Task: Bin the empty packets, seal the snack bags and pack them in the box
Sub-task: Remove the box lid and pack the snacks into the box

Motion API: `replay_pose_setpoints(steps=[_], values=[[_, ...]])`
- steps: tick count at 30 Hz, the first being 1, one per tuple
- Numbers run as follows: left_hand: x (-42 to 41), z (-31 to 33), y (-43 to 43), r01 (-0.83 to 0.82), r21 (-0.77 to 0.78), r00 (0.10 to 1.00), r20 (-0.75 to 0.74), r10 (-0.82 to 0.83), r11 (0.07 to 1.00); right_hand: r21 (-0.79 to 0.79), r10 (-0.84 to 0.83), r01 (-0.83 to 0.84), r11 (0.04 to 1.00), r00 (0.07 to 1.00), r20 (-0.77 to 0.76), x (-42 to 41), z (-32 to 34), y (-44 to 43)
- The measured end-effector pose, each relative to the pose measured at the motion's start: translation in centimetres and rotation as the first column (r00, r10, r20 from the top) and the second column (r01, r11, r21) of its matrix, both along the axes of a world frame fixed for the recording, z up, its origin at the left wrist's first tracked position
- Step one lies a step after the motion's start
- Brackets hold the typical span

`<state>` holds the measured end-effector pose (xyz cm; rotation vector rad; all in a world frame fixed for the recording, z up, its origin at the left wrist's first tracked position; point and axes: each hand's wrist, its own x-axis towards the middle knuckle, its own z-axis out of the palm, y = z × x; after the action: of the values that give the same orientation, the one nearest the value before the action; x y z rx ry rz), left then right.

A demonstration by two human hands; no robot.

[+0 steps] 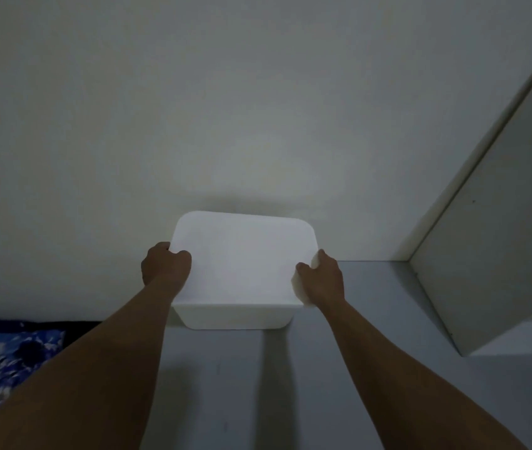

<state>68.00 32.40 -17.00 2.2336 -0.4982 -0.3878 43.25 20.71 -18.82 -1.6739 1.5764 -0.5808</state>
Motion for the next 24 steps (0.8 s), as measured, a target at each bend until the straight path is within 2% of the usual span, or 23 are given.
replay_pose_setpoints(steps=[4, 11, 17, 24], values=[[-0.3, -1.1, -1.6, -0.019, 0.057, 0.999, 0.036, 0.017, 0.998, 0.034, 0.004, -0.004, 0.999, 1.000, -0.017, 0.4, -1.3, -0.9], [1.0, -2.2, -2.6, -0.047, 0.069, 0.997, 0.064, 0.042, 0.997, 0.012, 0.043, -0.042, 0.999, 0.998, -0.039, 2.2, -2.5, -1.3], [1.9, -2.7, -2.6, 0.025, 0.110, 0.995, 0.096, -0.036, 0.994, -0.021, 0.080, -0.081, 0.996, 0.995, -0.054, 3.5, -2.4, -2.0], [2.1, -3.9, -1.6, 0.024, 0.136, 0.993, 0.107, -0.039, 0.990, -0.025, 0.152, -0.156, 0.987, 0.981, -0.121, 3.5, -2.5, -2.5]])
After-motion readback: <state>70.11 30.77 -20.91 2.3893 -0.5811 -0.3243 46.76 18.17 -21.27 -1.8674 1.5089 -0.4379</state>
